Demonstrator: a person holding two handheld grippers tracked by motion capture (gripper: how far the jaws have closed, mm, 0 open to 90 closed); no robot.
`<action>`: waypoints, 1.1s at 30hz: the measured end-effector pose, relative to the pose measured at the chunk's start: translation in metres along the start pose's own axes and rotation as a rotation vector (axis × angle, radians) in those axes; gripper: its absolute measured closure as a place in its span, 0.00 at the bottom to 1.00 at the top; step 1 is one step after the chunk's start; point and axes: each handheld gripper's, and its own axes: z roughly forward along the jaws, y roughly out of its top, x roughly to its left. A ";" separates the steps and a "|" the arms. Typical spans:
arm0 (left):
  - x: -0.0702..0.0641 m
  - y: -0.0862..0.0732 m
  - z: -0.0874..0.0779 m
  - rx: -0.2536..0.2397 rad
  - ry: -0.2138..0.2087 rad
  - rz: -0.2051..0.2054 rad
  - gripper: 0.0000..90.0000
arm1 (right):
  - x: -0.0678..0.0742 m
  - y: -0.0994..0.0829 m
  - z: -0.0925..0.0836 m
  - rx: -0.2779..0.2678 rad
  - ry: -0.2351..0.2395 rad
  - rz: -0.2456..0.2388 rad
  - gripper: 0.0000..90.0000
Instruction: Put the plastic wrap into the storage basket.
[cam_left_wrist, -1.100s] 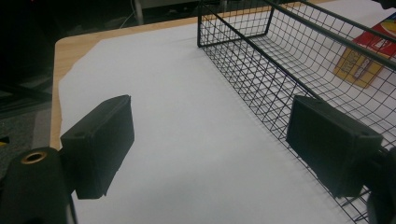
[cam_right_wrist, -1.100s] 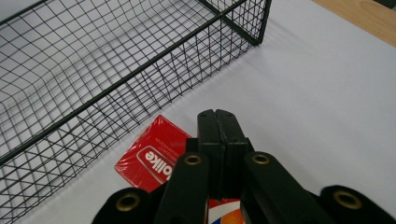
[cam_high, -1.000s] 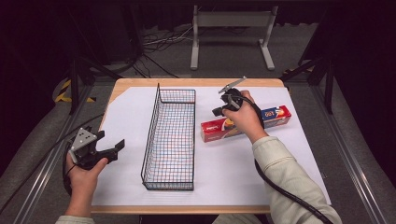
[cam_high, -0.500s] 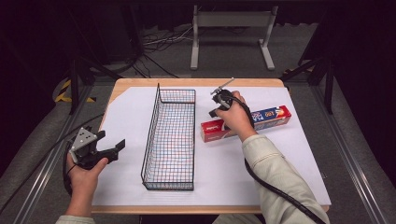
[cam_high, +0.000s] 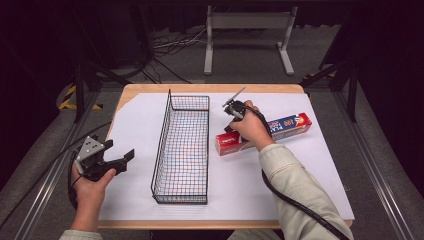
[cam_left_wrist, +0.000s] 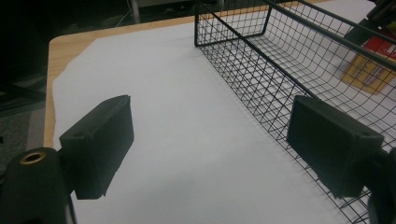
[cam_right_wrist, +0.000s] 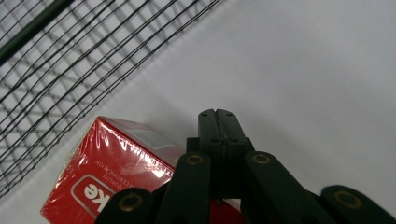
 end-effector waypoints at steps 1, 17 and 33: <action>0.000 0.001 0.001 -0.003 -0.002 0.001 0.17 | 0.002 -0.001 -0.001 0.009 0.008 0.000 1.00; -0.004 0.008 0.013 -0.011 -0.039 -0.007 0.17 | 0.025 -0.041 -0.024 0.116 0.082 -0.063 1.00; -0.007 0.012 0.017 -0.015 -0.055 -0.002 0.17 | 0.045 -0.087 -0.034 0.383 0.117 -0.137 1.00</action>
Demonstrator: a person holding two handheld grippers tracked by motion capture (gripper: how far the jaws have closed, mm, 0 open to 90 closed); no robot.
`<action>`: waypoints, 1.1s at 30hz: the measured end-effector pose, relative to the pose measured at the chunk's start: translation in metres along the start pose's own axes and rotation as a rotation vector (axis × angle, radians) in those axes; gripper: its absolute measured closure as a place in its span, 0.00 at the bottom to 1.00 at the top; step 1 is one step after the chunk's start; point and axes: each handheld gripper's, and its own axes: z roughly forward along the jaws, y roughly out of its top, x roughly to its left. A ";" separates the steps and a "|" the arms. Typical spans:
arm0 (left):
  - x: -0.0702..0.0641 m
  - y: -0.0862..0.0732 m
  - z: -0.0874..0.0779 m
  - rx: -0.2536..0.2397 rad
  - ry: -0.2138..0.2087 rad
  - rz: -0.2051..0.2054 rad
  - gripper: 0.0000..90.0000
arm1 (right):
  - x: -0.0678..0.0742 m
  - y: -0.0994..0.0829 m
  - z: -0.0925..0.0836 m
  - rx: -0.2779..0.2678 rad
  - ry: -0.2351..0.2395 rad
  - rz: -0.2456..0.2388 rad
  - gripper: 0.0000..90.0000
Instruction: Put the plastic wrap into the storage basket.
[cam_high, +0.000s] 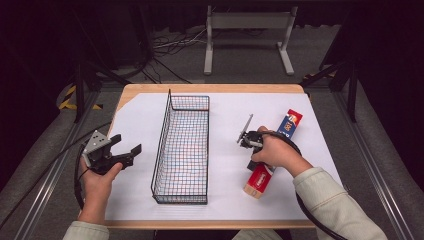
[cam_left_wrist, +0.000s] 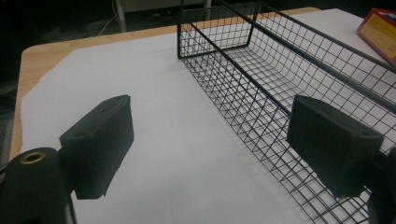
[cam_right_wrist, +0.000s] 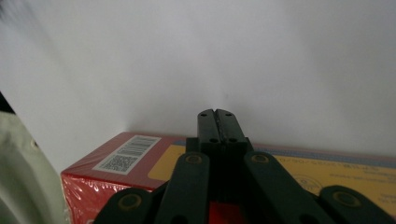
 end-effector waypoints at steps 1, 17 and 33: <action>0.000 0.000 0.000 0.001 -0.002 0.002 0.17 | 0.002 -0.005 0.000 0.019 0.000 0.000 1.00; -0.003 0.002 0.005 0.004 -0.007 0.005 0.17 | -0.001 -0.050 0.001 0.054 0.008 0.087 1.00; 0.001 0.001 0.002 0.005 0.029 0.017 0.17 | 0.006 -0.077 -0.041 -0.590 -0.048 0.338 0.53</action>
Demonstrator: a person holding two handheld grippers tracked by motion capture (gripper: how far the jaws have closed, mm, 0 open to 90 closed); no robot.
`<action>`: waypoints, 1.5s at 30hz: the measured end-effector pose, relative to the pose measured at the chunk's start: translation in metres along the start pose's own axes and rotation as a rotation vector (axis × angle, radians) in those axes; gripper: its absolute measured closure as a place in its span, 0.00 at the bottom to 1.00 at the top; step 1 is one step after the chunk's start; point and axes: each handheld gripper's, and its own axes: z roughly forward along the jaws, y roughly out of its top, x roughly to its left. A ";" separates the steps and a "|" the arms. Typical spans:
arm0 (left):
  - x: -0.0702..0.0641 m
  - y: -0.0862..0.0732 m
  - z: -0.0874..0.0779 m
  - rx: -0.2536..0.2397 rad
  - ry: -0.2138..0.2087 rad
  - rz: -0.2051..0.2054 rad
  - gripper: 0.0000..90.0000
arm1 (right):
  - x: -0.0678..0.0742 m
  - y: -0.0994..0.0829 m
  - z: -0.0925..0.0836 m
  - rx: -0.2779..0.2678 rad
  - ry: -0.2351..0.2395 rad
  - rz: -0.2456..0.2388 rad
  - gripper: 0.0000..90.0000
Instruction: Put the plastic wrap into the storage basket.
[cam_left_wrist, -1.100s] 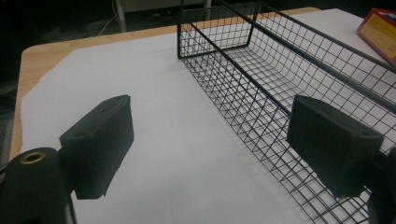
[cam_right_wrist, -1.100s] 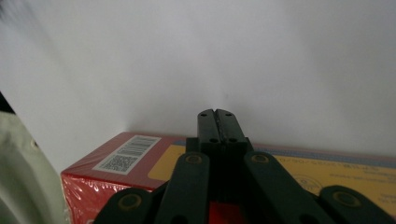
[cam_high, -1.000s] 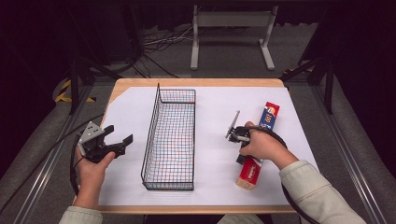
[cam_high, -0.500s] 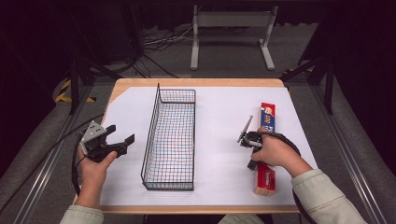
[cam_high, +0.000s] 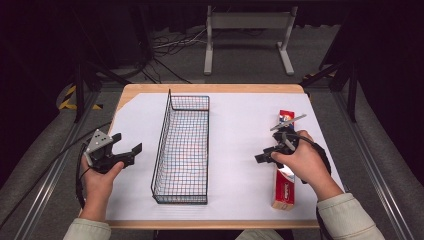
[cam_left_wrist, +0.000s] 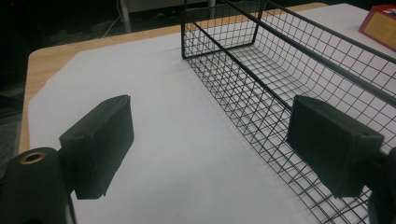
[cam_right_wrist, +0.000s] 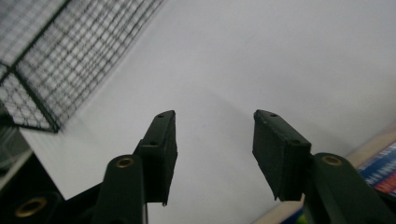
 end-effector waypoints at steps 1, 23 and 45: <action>0.001 0.000 0.000 -0.002 0.004 -0.003 0.17 | -0.003 -0.001 -0.006 -0.037 -0.020 0.023 0.52; -0.007 -0.019 -0.028 -0.001 0.035 -0.006 0.17 | -0.052 -0.014 -0.015 -0.089 -0.421 0.432 0.26; -0.008 -0.019 -0.023 0.019 0.053 0.021 0.17 | -0.066 -0.002 0.036 0.051 -0.500 0.570 0.26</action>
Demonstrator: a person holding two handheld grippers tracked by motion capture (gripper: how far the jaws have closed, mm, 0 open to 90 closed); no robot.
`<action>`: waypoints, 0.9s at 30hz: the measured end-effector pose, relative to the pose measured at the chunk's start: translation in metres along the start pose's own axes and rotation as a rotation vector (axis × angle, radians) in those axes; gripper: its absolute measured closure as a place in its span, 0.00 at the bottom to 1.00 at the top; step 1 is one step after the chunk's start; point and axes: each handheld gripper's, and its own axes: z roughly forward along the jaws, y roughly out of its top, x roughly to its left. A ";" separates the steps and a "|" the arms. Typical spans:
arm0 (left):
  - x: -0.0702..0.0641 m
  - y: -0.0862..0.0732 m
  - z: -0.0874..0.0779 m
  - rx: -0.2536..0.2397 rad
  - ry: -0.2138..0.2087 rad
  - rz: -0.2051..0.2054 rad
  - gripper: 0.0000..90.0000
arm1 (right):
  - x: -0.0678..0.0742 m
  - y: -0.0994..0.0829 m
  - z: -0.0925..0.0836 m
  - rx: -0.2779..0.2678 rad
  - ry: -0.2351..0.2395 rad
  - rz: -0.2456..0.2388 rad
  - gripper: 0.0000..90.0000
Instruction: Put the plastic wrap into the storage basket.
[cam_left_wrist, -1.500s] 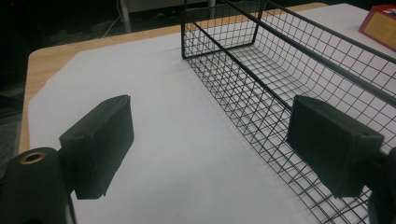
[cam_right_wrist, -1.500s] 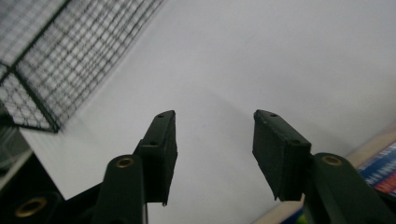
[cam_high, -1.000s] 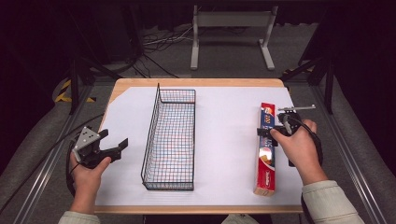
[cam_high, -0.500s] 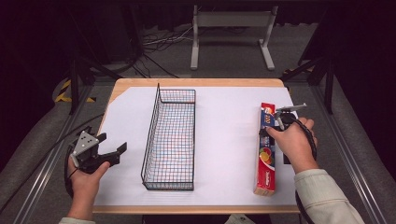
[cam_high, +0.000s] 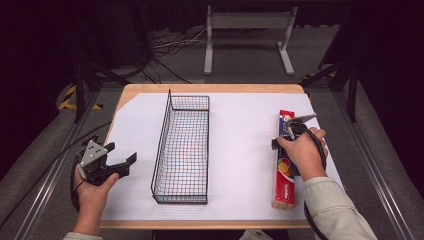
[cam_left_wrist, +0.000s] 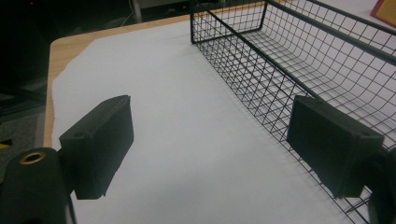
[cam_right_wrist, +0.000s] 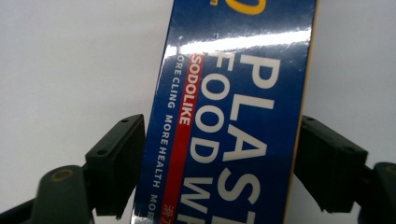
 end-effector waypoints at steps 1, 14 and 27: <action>0.000 0.000 0.000 0.000 0.002 0.001 0.17 | 0.002 0.000 0.001 0.007 -0.005 0.004 0.27; 0.000 0.000 0.000 -0.004 0.000 -0.004 0.17 | 0.009 0.002 0.006 0.078 -0.090 0.025 0.42; 0.000 0.000 0.000 -0.006 -0.003 -0.006 0.17 | 0.017 0.008 -0.010 0.075 -0.049 0.056 0.44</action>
